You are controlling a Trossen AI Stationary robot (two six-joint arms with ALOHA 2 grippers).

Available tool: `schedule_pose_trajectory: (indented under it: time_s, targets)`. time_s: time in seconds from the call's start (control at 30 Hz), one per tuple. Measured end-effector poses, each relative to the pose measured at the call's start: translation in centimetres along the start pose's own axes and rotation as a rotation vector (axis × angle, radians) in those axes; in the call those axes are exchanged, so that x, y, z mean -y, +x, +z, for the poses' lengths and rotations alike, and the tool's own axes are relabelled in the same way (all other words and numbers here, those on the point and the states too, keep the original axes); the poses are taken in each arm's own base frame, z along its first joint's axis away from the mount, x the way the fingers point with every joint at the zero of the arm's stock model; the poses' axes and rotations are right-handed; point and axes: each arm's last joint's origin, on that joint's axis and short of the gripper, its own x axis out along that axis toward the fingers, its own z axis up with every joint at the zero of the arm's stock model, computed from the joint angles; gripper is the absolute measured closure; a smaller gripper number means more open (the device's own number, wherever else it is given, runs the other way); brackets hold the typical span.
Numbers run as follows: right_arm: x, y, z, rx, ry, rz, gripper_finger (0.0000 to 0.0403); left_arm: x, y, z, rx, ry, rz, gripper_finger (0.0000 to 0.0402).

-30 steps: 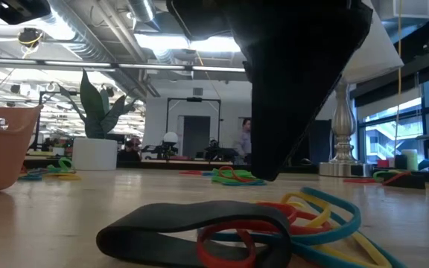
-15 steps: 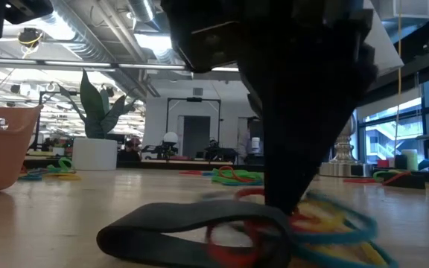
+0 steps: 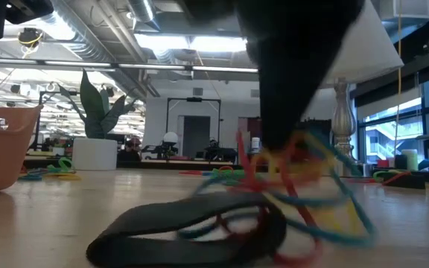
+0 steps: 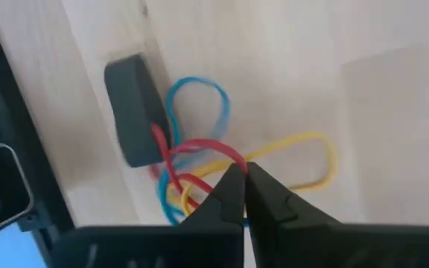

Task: Pick and place rubber bands into bin
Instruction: Put the red rubber band into the orange bin

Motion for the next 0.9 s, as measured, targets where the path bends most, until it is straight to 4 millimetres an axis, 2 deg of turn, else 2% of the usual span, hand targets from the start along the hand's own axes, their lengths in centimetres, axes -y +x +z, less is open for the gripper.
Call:
schedule_pose_trajectory:
  time_s: [0.2, 0.33, 0.43, 0.63, 0.9]
  targets:
    - [-0.1, -4.0, 0.8, 0.051, -0.023, -0.067, 0.0399, -0.1, 0.0, 0.1, 0.029, 0.0, 0.03, 0.0396]
    - [-0.1, -5.0, 0.9, 0.049, -0.026, -0.073, 0.0399, -0.1, 0.0, 0.1, 0.049, 0.0, 0.05, 0.0396]
    - [0.0, -4.7, 0.8, 0.041, -0.022, -0.079, 0.0399, -0.2, 0.0, 0.2, 0.052, 0.0, 0.054, 0.0396]
    - [-0.2, -2.7, 0.8, 0.073, 0.009, -0.048, 0.0387, -0.1, 0.0, 0.2, 0.055, -0.004, 0.05, 0.0396]
    - [-0.4, 1.1, 0.7, 0.153, 0.024, 0.032, 0.0375, -0.1, 0.0, 0.2, 0.055, -0.029, 0.049, 0.0396]
